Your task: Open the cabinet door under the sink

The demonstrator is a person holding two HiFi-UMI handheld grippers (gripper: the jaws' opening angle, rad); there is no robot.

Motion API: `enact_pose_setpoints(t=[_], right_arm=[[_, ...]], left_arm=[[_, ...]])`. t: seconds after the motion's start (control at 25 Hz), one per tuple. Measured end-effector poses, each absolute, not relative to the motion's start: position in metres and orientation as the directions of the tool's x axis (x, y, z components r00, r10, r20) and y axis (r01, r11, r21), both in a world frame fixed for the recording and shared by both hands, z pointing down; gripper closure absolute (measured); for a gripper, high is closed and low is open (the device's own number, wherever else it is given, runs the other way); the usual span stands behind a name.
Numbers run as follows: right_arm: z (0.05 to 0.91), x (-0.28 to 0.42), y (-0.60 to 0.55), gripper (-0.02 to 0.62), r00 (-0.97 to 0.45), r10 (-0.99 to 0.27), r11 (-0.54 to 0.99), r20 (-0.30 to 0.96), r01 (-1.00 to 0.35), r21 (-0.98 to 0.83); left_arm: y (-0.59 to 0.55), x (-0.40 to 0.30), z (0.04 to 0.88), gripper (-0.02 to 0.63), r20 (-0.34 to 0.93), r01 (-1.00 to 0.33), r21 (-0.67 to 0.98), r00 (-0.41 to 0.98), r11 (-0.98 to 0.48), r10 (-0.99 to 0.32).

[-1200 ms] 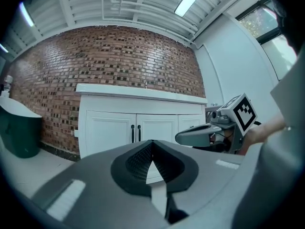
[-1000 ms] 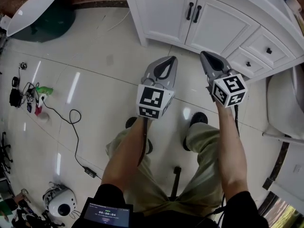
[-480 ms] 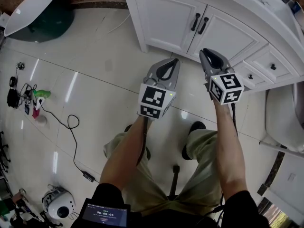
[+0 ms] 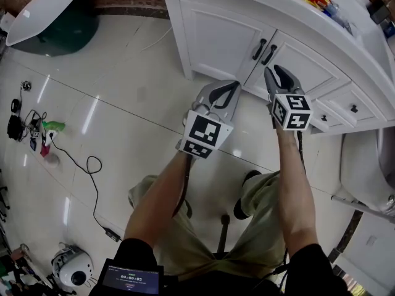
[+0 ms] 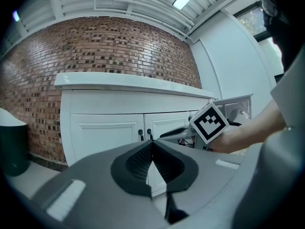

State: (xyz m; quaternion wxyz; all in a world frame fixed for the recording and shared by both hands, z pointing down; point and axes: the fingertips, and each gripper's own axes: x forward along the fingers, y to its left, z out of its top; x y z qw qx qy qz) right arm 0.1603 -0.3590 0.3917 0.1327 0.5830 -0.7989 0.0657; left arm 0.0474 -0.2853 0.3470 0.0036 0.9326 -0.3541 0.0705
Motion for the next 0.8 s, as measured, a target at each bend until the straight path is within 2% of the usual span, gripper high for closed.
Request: enact_pose_setpoints(t=[0.8], right_arm=[[0.413,0.167,-0.395,0.497,-0.255,-0.914,0.281,0.315,-0.959,0.036]], left_arm=[[-0.302,0.056,0.348,0.589,0.154,-0.623,-0.044,0.768,-0.781,-0.622]])
